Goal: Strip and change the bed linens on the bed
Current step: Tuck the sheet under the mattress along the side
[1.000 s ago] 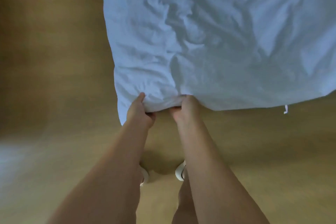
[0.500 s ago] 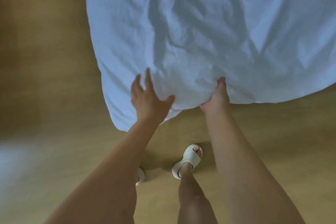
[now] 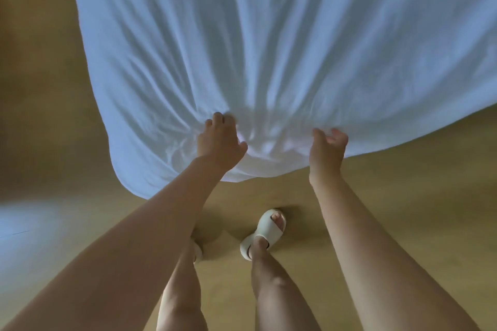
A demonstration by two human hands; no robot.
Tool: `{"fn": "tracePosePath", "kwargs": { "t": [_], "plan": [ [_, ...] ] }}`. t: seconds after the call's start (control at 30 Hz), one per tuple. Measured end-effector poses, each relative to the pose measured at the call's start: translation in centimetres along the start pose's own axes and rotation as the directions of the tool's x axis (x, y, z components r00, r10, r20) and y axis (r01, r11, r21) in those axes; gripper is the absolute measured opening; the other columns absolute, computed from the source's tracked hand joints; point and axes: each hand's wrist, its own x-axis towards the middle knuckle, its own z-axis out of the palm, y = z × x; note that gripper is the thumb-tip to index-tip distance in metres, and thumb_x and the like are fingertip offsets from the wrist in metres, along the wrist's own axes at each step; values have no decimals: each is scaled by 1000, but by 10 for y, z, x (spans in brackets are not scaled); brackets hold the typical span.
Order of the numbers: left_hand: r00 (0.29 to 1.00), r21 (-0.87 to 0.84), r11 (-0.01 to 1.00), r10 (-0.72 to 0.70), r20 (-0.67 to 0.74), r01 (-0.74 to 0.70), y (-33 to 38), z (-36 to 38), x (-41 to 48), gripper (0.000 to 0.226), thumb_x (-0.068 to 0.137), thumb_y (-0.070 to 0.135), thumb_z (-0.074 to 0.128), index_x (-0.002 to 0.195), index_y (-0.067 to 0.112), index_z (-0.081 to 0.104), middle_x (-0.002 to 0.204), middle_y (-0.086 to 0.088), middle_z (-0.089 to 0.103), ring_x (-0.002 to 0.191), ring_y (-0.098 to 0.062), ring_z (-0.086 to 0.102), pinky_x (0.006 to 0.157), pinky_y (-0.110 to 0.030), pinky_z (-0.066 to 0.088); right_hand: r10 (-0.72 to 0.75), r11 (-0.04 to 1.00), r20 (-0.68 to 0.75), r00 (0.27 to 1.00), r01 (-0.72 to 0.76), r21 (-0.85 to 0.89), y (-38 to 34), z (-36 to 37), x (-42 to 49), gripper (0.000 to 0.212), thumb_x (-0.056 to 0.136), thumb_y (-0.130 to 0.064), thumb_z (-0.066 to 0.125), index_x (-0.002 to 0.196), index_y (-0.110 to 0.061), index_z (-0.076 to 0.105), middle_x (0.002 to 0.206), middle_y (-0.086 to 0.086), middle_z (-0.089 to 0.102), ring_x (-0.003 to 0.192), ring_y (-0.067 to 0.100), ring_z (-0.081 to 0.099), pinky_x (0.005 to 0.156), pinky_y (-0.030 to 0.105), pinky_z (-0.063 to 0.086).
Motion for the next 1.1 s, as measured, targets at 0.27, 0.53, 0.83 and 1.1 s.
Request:
{"fn": "tracePosePath", "kwargs": {
  "t": [0.27, 0.53, 0.83, 1.1],
  "plan": [
    [967, 82, 965, 246, 60, -251, 85, -2, 28, 84, 84, 50, 61, 150, 32, 13, 158, -3, -1, 145, -28, 0, 110, -51, 22, -257, 851, 181, 949, 311, -423, -82, -14, 49, 59, 89, -24, 55, 143, -20, 31, 150, 9, 18, 132, 30, 25, 98, 35, 31],
    [908, 38, 917, 386, 163, -397, 220, -3, 103, 83, 86, 53, 56, 150, 36, 6, 158, -3, -10, 145, -29, -8, 111, -60, 16, -187, 850, 35, 982, 179, -496, -150, -88, 136, 50, 86, -19, 57, 134, -10, 42, 137, 14, 32, 125, 32, 36, 108, 42, 30],
    [884, -92, 895, 445, 146, -436, 384, -21, 160, 76, 84, 49, 61, 148, 33, 23, 153, -9, 12, 141, -29, 10, 109, -51, 24, -251, 879, -125, 960, 172, -445, -258, -181, 253, 41, 86, -14, 55, 125, -7, 46, 130, 14, 40, 119, 30, 40, 96, 34, 33],
    [920, -278, 908, 362, 148, -312, 565, -15, 179, 72, 87, 44, 61, 148, 28, 26, 152, -7, 16, 140, -30, 17, 109, -47, 28, -325, 866, 189, 927, 372, -334, -310, -288, 318, 34, 91, -8, 48, 126, -7, 47, 125, 6, 49, 116, 13, 47, 100, 26, 37]
  ]
}}
